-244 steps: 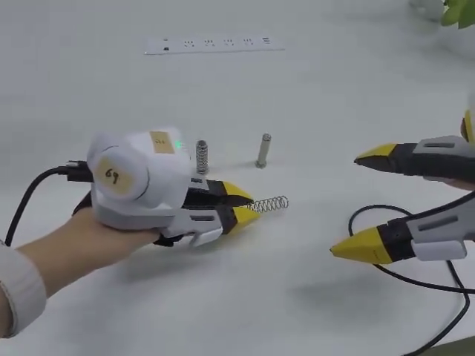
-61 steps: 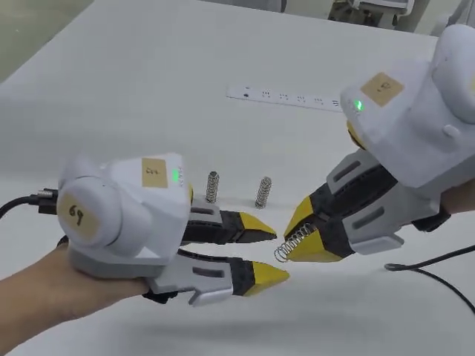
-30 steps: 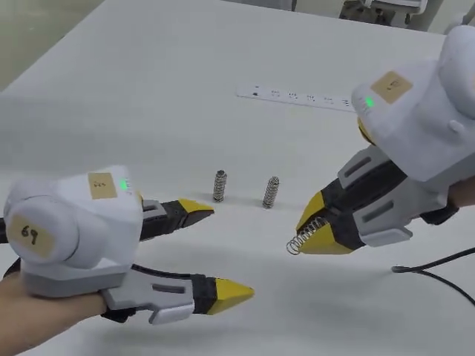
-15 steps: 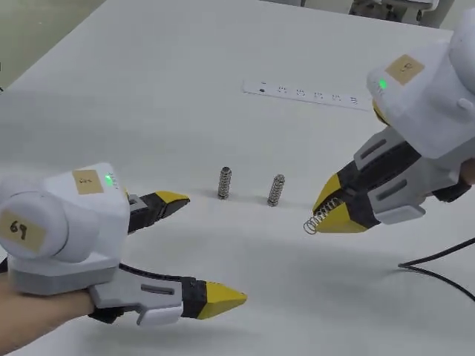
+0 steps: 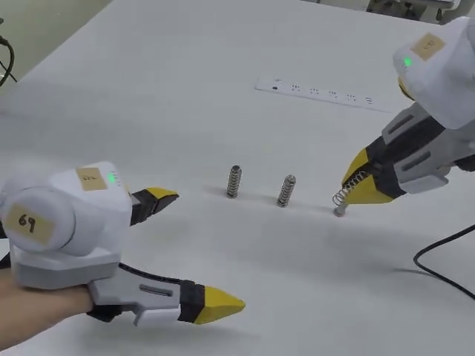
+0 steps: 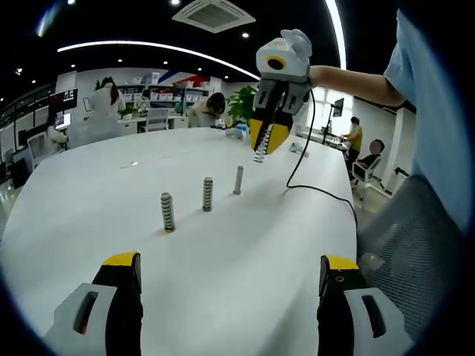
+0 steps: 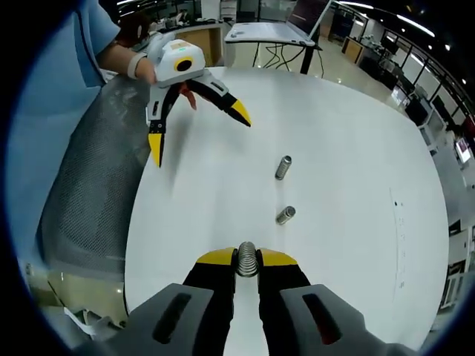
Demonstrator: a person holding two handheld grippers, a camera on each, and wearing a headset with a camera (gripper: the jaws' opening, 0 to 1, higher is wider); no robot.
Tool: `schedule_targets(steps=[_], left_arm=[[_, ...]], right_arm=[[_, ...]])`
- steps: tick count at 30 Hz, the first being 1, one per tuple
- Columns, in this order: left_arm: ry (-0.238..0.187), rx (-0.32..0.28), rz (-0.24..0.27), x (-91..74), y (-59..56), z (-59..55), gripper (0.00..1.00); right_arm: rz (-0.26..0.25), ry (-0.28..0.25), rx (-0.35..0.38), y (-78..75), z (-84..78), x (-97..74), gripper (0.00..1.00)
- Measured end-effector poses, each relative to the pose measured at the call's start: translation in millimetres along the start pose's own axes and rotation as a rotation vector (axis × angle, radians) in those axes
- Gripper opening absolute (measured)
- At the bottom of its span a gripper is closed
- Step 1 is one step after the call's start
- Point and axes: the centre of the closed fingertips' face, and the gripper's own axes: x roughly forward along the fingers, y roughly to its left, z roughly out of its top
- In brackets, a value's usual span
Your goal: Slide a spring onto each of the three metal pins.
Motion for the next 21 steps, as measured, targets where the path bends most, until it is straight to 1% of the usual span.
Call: schedule_targets(steps=[3,8,12,13,15,16,21], left_arm=[[-0.003,-0.007,0.005,0.4,1.4,-0.3,0.98],[-0.002,-0.002,0.008,1.0,2.8,-1.3,0.98],[-0.001,-0.007,0.01,0.9,4.1,-2.3,0.97],[0.0,-0.008,0.009,0.9,4.3,-2.7,0.97],[0.003,-0.009,0.009,1.2,4.9,-4.0,0.97],[0.003,-0.009,0.009,1.4,5.1,-4.2,0.97],[0.005,-0.014,0.009,2.5,6.2,-4.9,0.97]], right_arm=[[-0.005,0.015,0.006,-5.4,-5.9,0.3,0.08],[-0.018,0.037,0.008,-15.3,-13.2,-0.8,0.08],[-0.033,0.052,0.011,-26.1,-17.2,-3.1,0.08],[-0.042,0.067,0.007,-30.1,-19.9,-3.2,0.08],[-0.044,0.083,0.002,-33.4,-23.2,-2.5,0.08],[-0.041,0.087,0.002,-40.7,-26.4,-1.5,0.08],[-0.033,0.106,0.002,-43.3,-30.7,1.9,0.08]])
